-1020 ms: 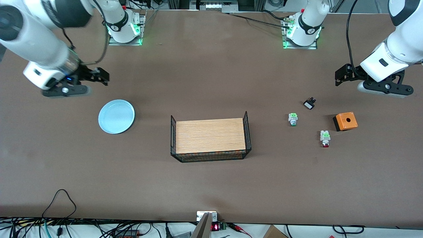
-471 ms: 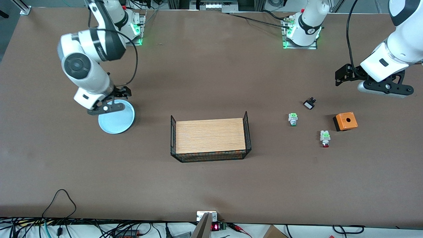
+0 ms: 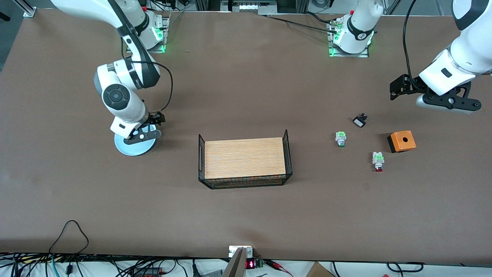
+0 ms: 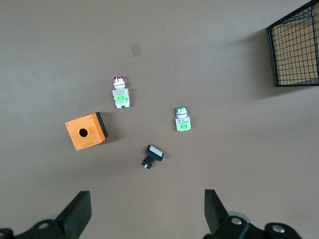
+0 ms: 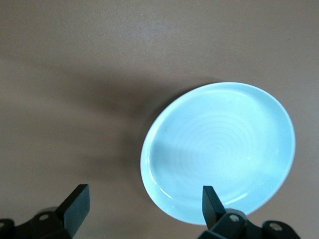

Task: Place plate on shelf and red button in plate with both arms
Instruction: 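Grasp the plate rim with the right gripper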

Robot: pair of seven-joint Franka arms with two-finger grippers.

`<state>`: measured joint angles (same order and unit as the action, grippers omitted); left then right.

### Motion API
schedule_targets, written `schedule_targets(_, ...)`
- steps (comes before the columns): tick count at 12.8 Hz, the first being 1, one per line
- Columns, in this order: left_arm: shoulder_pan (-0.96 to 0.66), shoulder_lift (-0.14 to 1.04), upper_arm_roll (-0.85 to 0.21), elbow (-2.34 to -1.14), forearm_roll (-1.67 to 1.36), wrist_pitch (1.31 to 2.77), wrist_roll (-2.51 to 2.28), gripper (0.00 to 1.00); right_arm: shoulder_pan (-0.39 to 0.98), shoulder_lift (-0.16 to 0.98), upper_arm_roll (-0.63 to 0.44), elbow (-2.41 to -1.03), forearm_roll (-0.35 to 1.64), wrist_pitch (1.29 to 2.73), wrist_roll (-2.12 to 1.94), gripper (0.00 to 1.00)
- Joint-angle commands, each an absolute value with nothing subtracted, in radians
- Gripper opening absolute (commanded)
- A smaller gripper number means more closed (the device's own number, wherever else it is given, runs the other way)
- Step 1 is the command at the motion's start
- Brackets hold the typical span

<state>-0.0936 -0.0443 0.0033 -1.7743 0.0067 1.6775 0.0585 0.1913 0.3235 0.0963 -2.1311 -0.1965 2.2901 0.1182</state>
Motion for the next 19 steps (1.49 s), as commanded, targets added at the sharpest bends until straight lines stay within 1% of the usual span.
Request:
schedule_targets(1, -0.098, -0.031, 0.012, -1.743, 0.009, 1.654, 0.081, 1.00, 0.192, 0.363, 0.092, -2.167, -0.213, 2.382, 0.127, 1.00)
schedule_targets(2, -0.098, -0.031, 0.012, -1.743, 0.009, 1.654, 0.081, 1.00, 0.192, 0.383, 0.089, -2.180, -0.213, 2.417, 0.127, 1.00)
schedule_targets(3, -0.098, -0.031, 0.012, -1.743, 0.009, 1.654, 0.081, 1.00, 0.192, 0.400, 0.086, -2.187, -0.213, 2.446, 0.126, 0.96)
schedule_targets(4, -0.098, -0.031, 0.012, -1.743, 0.009, 1.654, 0.081, 1.00, 0.190, 0.405, 0.086, -2.189, -0.213, 2.454, 0.124, 0.88)
schedule_targets(6, -0.098, -0.031, 0.012, -1.743, 0.009, 1.654, 0.081, 1.00, 0.190, 0.403, 0.086, -2.189, -0.213, 2.454, 0.120, 0.60)
schedule_targets(7, -0.098, -0.031, 0.012, -1.743, 0.009, 1.654, 0.081, 1.00, 0.190, 0.405, 0.086, -2.189, -0.215, 2.454, 0.120, 0.41)
schedule_targets(8, -0.098, -0.031, 0.012, -1.743, 0.009, 1.654, 0.081, 1.00, 0.190, 0.403, 0.086, -2.189, -0.213, 2.454, 0.120, 0.25)
schedule_targets(9, -0.098, -0.031, 0.012, -1.743, 0.009, 1.654, 0.081, 1.00, 0.189, 0.405, 0.086, -2.189, -0.213, 2.454, 0.120, 0.11)
schedule_targets(10, -0.098, -0.031, 0.012, -1.743, 0.009, 1.654, 0.081, 1.00, 0.189, 0.405, 0.084, -2.189, -0.213, 2.453, 0.120, 0.00)
schedule_targets(15, -0.098, -0.031, 0.012, -1.743, 0.009, 1.654, 0.081, 1.00, 0.190, 0.402, 0.084, -2.187, -0.215, 2.450, 0.120, 0.00)
schedule_targets(16, -0.098, -0.031, 0.012, -1.743, 0.009, 1.654, 0.081, 1.00, 0.196, 0.385, 0.084, -2.187, -0.215, 2.442, 0.124, 0.00)
schedule_targets(19, -0.098, -0.031, 0.012, -1.743, 0.009, 1.654, 0.081, 1.00, 0.213, 0.289, 0.095, -2.165, -0.218, 2.378, 0.100, 0.00)
